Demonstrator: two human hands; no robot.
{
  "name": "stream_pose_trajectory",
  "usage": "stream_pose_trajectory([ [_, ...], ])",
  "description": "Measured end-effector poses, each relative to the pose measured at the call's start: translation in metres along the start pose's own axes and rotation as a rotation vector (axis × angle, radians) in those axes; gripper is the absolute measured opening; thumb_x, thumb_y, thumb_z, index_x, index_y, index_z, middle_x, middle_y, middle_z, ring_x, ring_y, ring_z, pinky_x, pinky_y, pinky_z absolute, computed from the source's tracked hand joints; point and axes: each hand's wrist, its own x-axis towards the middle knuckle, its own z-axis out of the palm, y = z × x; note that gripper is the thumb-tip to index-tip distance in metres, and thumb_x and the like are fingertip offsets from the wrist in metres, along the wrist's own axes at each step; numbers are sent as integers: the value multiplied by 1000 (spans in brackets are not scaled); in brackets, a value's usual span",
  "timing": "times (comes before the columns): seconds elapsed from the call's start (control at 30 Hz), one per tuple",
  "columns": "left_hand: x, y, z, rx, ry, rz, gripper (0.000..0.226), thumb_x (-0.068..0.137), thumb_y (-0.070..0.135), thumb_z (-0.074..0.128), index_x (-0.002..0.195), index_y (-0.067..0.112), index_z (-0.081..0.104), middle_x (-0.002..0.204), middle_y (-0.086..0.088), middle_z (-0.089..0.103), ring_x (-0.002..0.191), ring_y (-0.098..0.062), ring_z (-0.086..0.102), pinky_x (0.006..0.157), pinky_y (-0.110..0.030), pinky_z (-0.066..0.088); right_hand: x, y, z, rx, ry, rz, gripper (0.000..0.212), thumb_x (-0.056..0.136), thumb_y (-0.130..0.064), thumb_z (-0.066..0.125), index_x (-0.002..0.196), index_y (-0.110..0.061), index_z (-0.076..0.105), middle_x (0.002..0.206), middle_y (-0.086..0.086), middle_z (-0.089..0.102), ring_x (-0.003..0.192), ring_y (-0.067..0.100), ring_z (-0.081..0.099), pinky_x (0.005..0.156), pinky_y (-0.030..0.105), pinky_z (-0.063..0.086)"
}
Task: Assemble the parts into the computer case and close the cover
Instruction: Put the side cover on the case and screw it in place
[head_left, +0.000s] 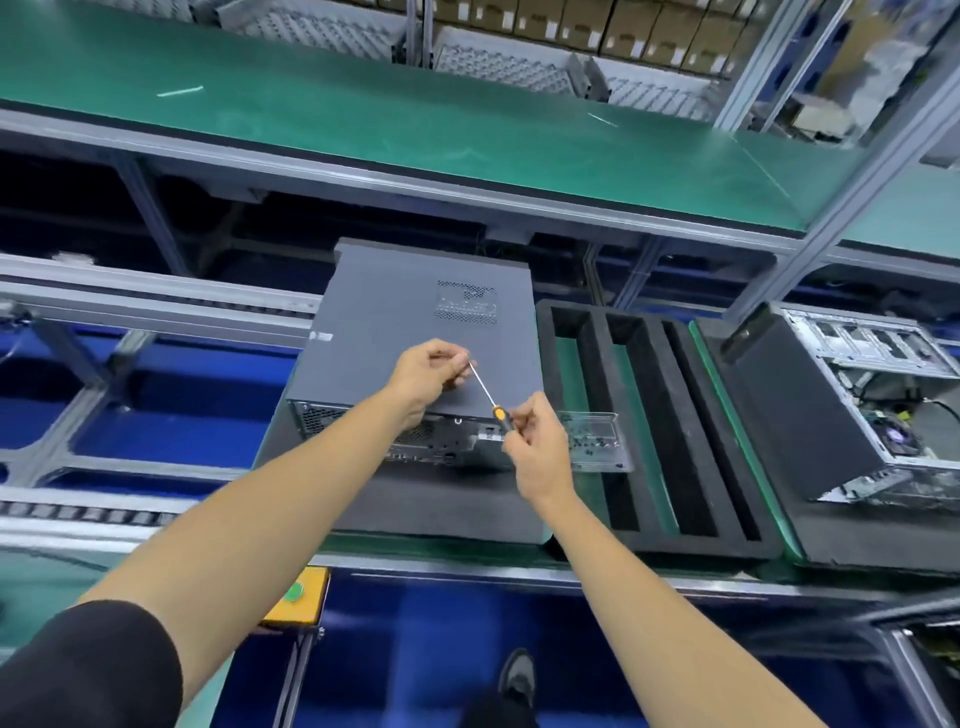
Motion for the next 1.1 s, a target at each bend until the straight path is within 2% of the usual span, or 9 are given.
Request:
stream_pose_trajectory([
  [0.07,-14,4,-20,-52,-37,-20,3,99,-4,57,102,-3,59,80,-14,68,51,-6,62,49,-14,45,-11,-3,15,-6,-13,-10,30,84,-11,56,76,-37,43,70,-8,50,67,14,41,60,35,33],
  [0.27,-46,-1,-72,-67,-79,-80,4,99,-4,56,101,-3,58,86,-17,67,54,-8,62,57,-17,54,-39,-15,50,-27,-119,-6,30,75,-5,51,76,-33,41,72,-16,51,67,14,37,63,33,33],
  [0.37,-60,-5,-94,-19,-139,-111,7,100,0,57,94,3,59,85,-17,68,55,-7,63,55,-15,50,-52,-20,59,-40,-155,13,28,76,-6,52,76,-33,44,72,-19,55,67,12,40,63,27,36],
  [0.47,-71,-7,-115,14,-168,-181,4,101,5,58,99,4,61,86,-14,69,56,-5,63,53,-13,48,-65,-25,71,26,-157,71,30,78,-6,53,75,-36,51,73,-17,61,65,10,46,58,20,40],
  [0.53,-78,-11,-123,18,-147,-209,8,101,7,57,104,2,63,84,-11,69,58,-7,60,57,-16,50,-72,-24,81,63,-156,125,29,79,-6,52,75,-35,53,71,-11,64,59,9,47,51,16,37],
  [0.63,-88,-23,-123,-32,-75,-225,13,102,7,54,107,-1,64,80,-10,64,63,-12,54,68,-21,49,-81,-23,95,37,-196,160,19,80,-11,51,79,-30,49,65,-3,60,57,11,44,50,21,35],
  [0.8,-100,-37,-114,-277,81,-302,15,104,10,51,106,2,63,84,-4,60,67,-8,51,54,-15,41,-89,-23,108,57,-201,184,32,91,-10,57,77,-36,47,61,-8,54,59,15,42,56,26,34],
  [0.97,-105,-39,-102,-422,164,-343,17,104,14,52,107,3,64,88,-6,64,66,-8,48,49,-14,37,-99,-23,113,36,-194,157,28,91,-4,54,81,-28,45,64,-7,48,64,17,41,62,35,35],
  [1.1,-106,-43,-94,-416,196,-384,18,104,16,53,104,6,67,89,-5,69,64,-6,48,47,-15,35,-108,-27,115,-83,-174,137,35,91,-4,54,81,-36,42,66,-14,50,61,5,39,57,22,34],
])
